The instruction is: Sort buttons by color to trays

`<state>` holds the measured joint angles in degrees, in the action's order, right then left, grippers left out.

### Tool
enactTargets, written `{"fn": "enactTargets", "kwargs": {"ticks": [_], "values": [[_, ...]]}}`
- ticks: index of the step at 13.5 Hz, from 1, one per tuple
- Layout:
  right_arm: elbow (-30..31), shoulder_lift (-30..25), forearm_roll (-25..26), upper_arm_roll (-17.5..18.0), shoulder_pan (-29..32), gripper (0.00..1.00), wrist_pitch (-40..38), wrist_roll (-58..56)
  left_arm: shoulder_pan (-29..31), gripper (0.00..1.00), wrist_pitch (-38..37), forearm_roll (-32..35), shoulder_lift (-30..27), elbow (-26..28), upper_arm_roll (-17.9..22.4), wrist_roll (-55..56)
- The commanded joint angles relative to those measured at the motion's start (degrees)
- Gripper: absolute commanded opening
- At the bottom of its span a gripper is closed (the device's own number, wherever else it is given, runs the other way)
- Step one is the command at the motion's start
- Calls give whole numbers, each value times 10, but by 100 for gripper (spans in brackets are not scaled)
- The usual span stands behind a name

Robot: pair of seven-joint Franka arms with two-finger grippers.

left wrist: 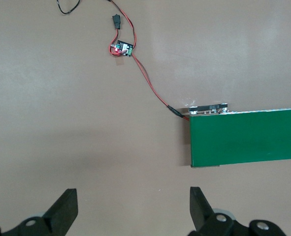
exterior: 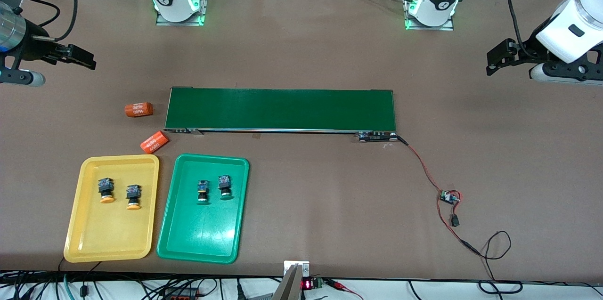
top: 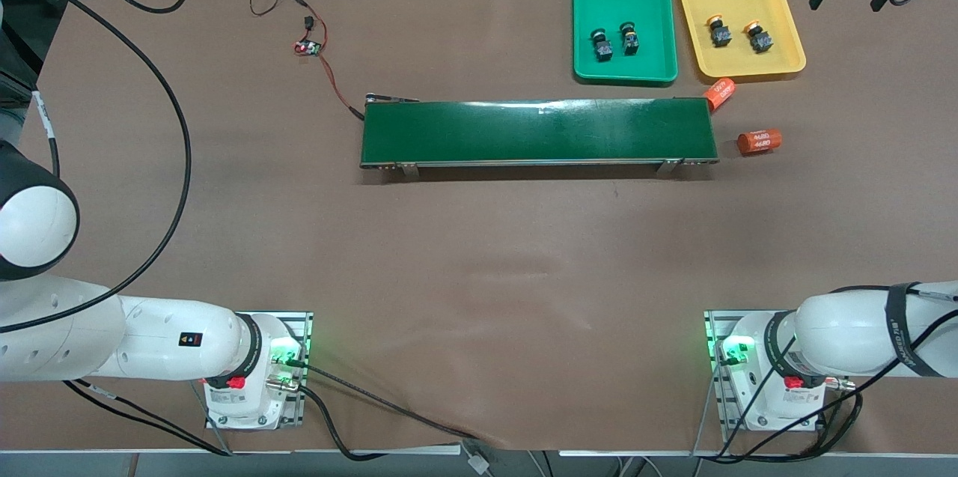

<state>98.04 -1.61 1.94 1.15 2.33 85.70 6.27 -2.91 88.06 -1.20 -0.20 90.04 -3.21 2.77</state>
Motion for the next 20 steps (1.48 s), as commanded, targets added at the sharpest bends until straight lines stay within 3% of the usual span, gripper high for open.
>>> {"fn": "enactTargets", "kwargs": {"ticks": [1,4,20], "values": [[4,-8,-13,-22,1,100,-31,-29,0,100,-12,-3,6,-15,-1,3],[-5,2,-11,-47,-22,100,-36,-29,0,100,-12,-3,6,-15,-1,3],[-18,7,-8,-38,-36,100,-15,-23,0,100,-12,-4,6,-15,-1,3]]}}
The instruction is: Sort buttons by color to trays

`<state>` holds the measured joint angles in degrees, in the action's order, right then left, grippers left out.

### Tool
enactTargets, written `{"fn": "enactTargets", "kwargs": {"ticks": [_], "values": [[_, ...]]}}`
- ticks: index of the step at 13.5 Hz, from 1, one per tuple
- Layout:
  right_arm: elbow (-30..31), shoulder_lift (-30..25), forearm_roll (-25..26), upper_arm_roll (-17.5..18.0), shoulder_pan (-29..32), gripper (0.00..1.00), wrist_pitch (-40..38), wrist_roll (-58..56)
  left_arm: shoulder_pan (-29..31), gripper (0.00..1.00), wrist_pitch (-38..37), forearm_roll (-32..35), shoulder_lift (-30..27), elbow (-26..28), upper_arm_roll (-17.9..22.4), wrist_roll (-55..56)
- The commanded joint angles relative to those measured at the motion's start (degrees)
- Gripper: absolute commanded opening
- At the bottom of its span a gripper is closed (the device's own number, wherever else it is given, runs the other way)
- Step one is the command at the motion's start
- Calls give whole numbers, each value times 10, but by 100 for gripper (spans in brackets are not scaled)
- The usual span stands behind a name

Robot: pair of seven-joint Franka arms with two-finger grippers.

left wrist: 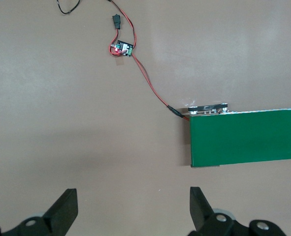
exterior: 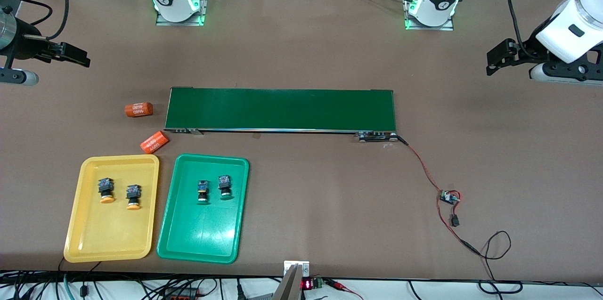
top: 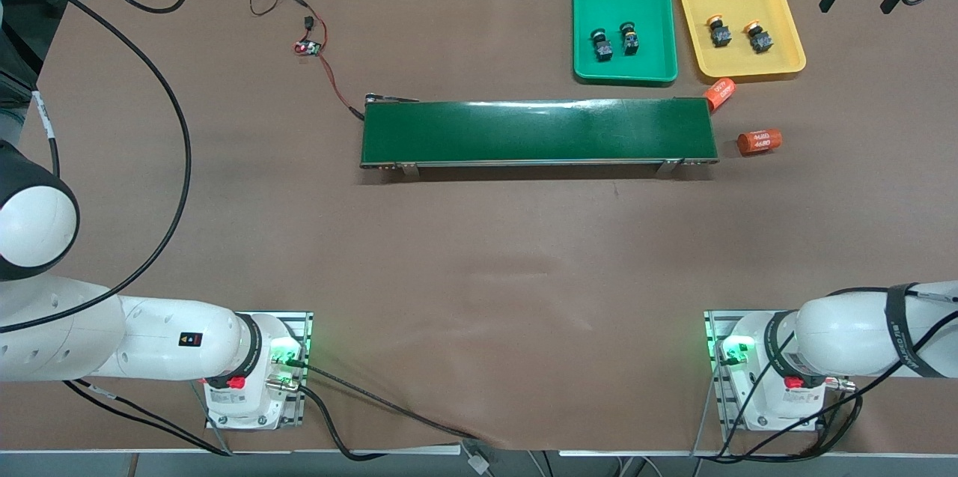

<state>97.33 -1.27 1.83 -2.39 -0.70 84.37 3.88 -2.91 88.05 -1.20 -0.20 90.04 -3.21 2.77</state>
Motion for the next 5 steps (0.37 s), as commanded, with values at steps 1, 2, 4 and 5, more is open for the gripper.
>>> {"fn": "enactTargets", "kwargs": {"ticks": [1,2,4,5], "values": [[-10,4,-7,-2,-6,100,-2,1,0,100,-12,-4,6,-15,-1,3],[-10,4,-7,-2,-6,100,-1,1,0,100,-12,-3,6,-15,-1,3],[-10,4,-7,-2,-6,100,-1,-1,0,100,-12,-3,6,-15,-1,3],[-10,4,-7,-2,-6,100,-1,-1,0,100,-12,-4,6,-16,-1,3]]}}
